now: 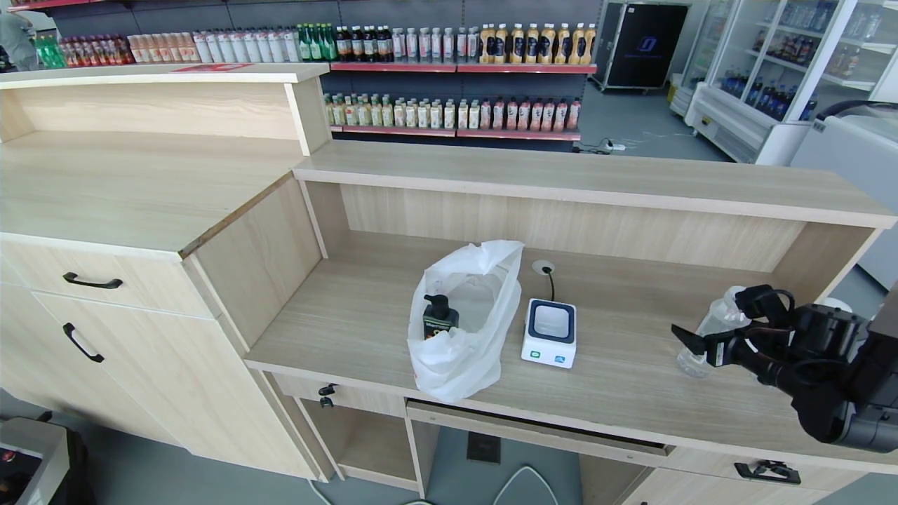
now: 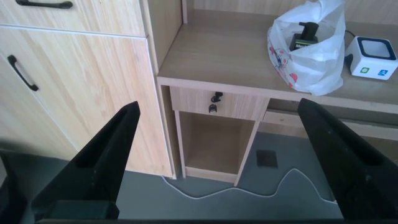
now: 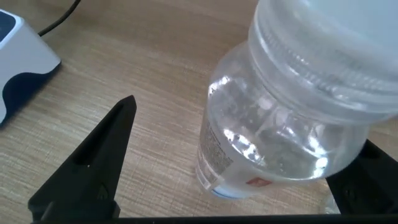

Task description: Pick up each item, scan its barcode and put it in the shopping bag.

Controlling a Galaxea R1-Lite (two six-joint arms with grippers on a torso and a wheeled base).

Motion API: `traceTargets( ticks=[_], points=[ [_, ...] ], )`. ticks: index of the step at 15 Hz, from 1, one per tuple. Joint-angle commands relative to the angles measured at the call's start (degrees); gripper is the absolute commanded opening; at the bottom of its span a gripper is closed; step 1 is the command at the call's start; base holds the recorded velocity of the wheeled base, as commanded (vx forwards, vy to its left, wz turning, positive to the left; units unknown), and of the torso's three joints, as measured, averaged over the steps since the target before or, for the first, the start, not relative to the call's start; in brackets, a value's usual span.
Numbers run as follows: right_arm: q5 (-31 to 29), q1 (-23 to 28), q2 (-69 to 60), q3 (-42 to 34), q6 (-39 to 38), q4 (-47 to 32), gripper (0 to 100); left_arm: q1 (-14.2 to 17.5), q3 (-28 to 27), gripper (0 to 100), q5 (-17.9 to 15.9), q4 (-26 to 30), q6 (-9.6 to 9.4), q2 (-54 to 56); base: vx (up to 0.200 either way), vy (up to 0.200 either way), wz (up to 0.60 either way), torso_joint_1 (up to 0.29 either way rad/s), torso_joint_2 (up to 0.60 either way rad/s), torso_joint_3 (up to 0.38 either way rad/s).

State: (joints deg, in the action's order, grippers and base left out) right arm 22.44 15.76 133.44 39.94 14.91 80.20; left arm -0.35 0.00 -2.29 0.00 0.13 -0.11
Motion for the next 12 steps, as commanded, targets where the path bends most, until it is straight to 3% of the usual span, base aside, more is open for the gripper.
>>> traceTargets(
  ticks=[1,5,6,12],
  points=[
    [0.1,-0.7,1.5,0.9,0.0,0.0,100,0.0,0.0,100,0.0,0.0,0.04,0.0,0.0,0.0,0.0,0.0,0.0,0.0],
    [0.1,-1.4,2.8,3.8,0.0,0.1,100,0.0,0.0,100,0.0,0.0,0.04,0.0,0.0,0.0,0.0,0.0,0.0,0.0],
    [0.2,-1.6,3.0,4.1,0.0,0.7,0,0.0,0.0,100,0.0,0.0,0.04,0.0,0.0,0.0,0.0,0.0,0.0,0.0],
    [1.0,-1.1,2.9,6.1,0.1,0.0,0,0.0,0.0,100,0.0,0.0,0.04,0.0,0.0,0.0,0.0,0.0,0.0,0.0]
  ],
)
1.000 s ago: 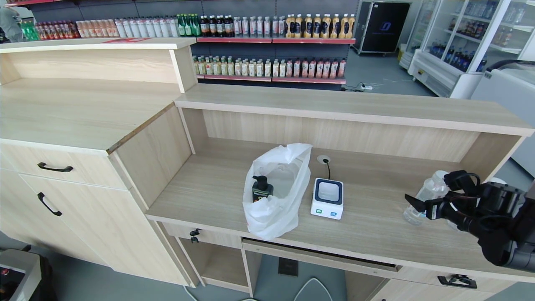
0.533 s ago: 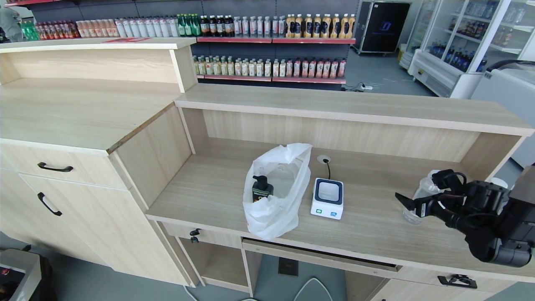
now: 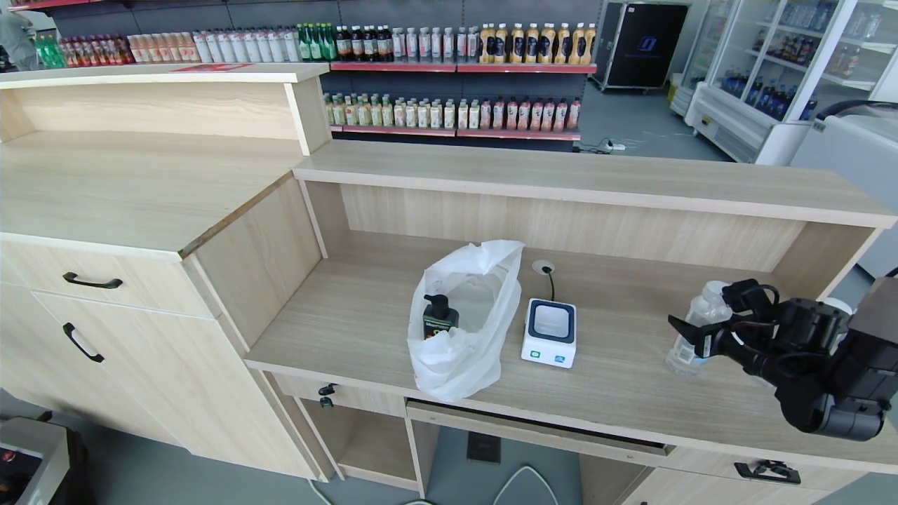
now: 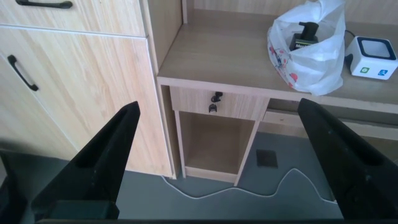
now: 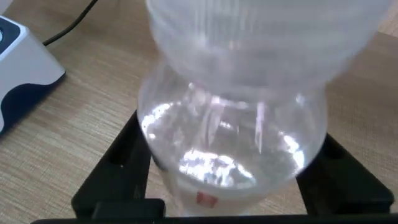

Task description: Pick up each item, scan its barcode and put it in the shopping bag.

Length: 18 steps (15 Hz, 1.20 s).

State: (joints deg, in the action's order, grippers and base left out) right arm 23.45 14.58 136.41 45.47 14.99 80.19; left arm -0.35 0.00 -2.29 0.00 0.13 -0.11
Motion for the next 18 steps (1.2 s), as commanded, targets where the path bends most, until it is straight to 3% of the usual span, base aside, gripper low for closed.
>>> traceTargets(
  ticks=[1,5,7,9,10,11,13,18],
  points=[
    [-0.1,0.2,-0.4,0.6,0.0,0.0,0,0.0,0.0,100,0.0,0.0,0.04,0.0,0.0,0.0,0.0,0.0,0.0,0.0],
    [2.4,0.2,-7.1,-0.1,-1.5,-6.5,0,0.0,0.0,100,0.0,0.0,0.04,0.0,0.0,0.0,0.0,0.0,0.0,0.0],
    [6.3,-0.1,-16.8,-0.8,-8.2,-15.1,0,0.0,0.0,100,0.0,0.0,0.04,0.0,0.0,0.0,0.0,0.0,0.0,0.0],
    [15.0,-1.2,-30.2,1.4,-16.8,-30.5,0,0.0,0.0,100,0.0,0.0,0.04,0.0,0.0,0.0,0.0,0.0,0.0,0.0],
    [17.2,-1.5,-33.4,2.4,-18.6,-34.5,0,0.0,0.0,100,0.0,0.0,0.04,0.0,0.0,0.0,0.0,0.0,0.0,0.0],
    [22.0,-2.9,-41.1,4.8,-23.2,-43.9,0,0.0,0.0,100,0.0,0.0,0.04,0.0,0.0,0.0,0.0,0.0,0.0,0.0],
    [25.4,-6.1,-47.5,7.7,-26.6,-50.3,0,0.0,0.0,100,0.0,0.0,0.04,0.0,0.0,0.0,0.0,0.0,0.0,0.0],
    [25.3,-16.6,-60.0,10.7,-31.8,-61.6,0,0.0,0.0,100,0.0,0.0,0.04,0.0,0.0,0.0,0.0,0.0,0.0,0.0]
  ],
)
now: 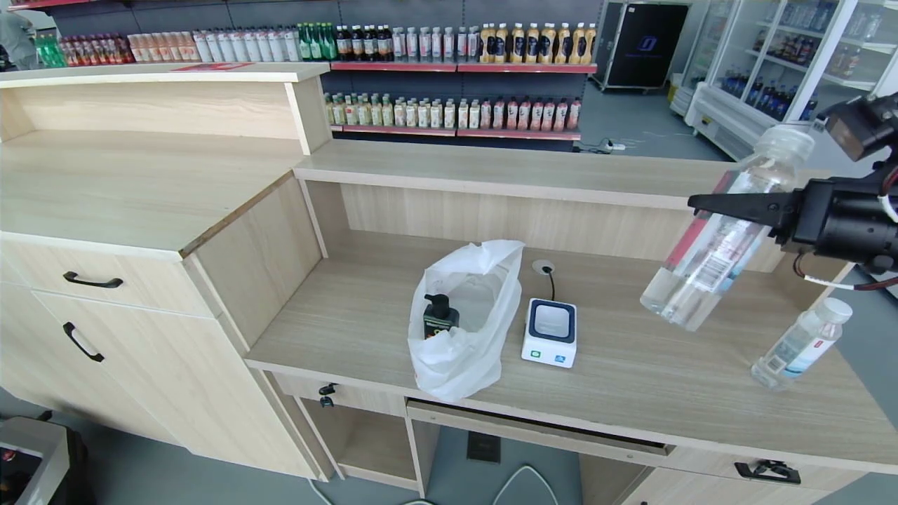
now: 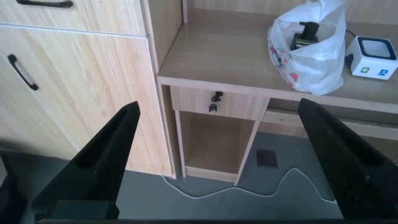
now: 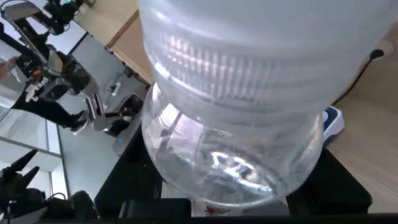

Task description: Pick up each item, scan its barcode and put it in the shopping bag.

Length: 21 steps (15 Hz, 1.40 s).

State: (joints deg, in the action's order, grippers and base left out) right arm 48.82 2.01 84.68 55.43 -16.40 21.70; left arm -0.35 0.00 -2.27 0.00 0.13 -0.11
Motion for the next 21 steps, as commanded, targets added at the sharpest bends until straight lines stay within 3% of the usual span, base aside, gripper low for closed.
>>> traceTargets(
  ticks=[1,3,5,9,21],
  points=[
    [-0.2,-5.4,-10.5,0.7,-0.4,-5.4,0,0.0,0.0,100,0.0,0.0,0.04,0.0,0.0,0.0,0.0,0.0,0.0,0.0],
    [-1.4,-7.1,-13.6,0.1,-0.2,-7.8,0,0.0,0.0,100,0.0,0.0,0.04,0.0,0.0,0.0,0.0,0.0,0.0,0.0],
    [-6.5,-9.3,-16.1,0.0,-0.3,-12.7,0,0.0,0.0,100,0.0,0.0,0.04,0.0,0.0,0.0,0.0,0.0,0.0,0.0],
    [-13.6,-17.2,-21.8,-0.1,-2.1,-19.2,0,0.0,0.0,100,0.0,0.0,0.04,0.0,0.0,0.0,0.0,0.0,0.0,0.0],
    [-16.6,-26.0,-19.9,0.6,-11.5,-18.7,0,0.0,0.0,100,0.0,0.0,0.04,0.0,0.0,0.0,0.0,0.0,0.0,0.0]
  ],
)
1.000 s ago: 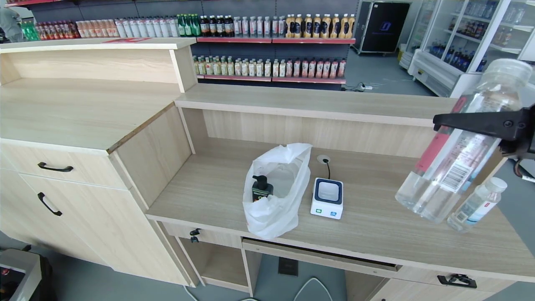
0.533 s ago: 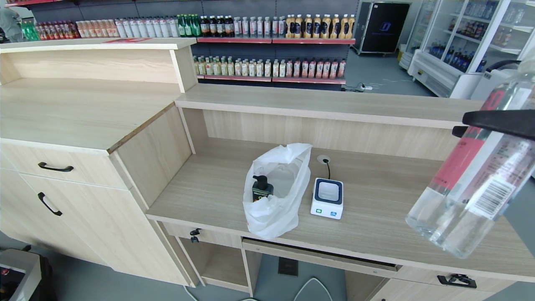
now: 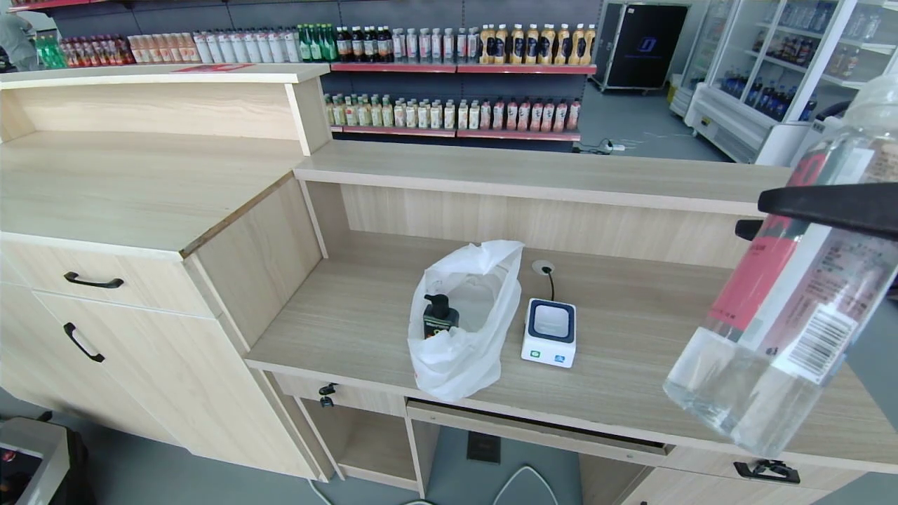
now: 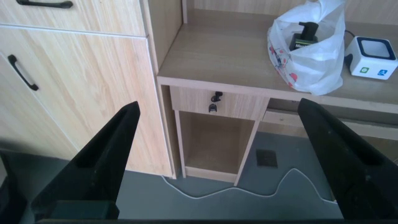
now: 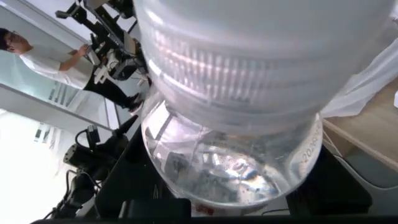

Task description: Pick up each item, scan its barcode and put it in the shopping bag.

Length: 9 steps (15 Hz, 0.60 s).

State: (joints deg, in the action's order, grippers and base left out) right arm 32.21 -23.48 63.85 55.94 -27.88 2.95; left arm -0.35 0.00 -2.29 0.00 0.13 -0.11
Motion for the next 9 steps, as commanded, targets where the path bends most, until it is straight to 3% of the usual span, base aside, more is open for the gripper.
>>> traceTargets(
  ticks=[1,9],
  points=[
    [0.0,-1.0,0.7,0.0,-0.1,0.0,0,0.0,0.0,100,0.0,0.0,0.04,0.0,0.0,0.0,0.0,0.0,0.0,0.0],
    [0.3,-4.4,-1.4,-1.5,0.0,-0.4,0,0.0,0.0,100,0.0,0.0,-0.05,0.0,0.0,0.0,0.0,0.0,0.0,0.0]
  ],
)
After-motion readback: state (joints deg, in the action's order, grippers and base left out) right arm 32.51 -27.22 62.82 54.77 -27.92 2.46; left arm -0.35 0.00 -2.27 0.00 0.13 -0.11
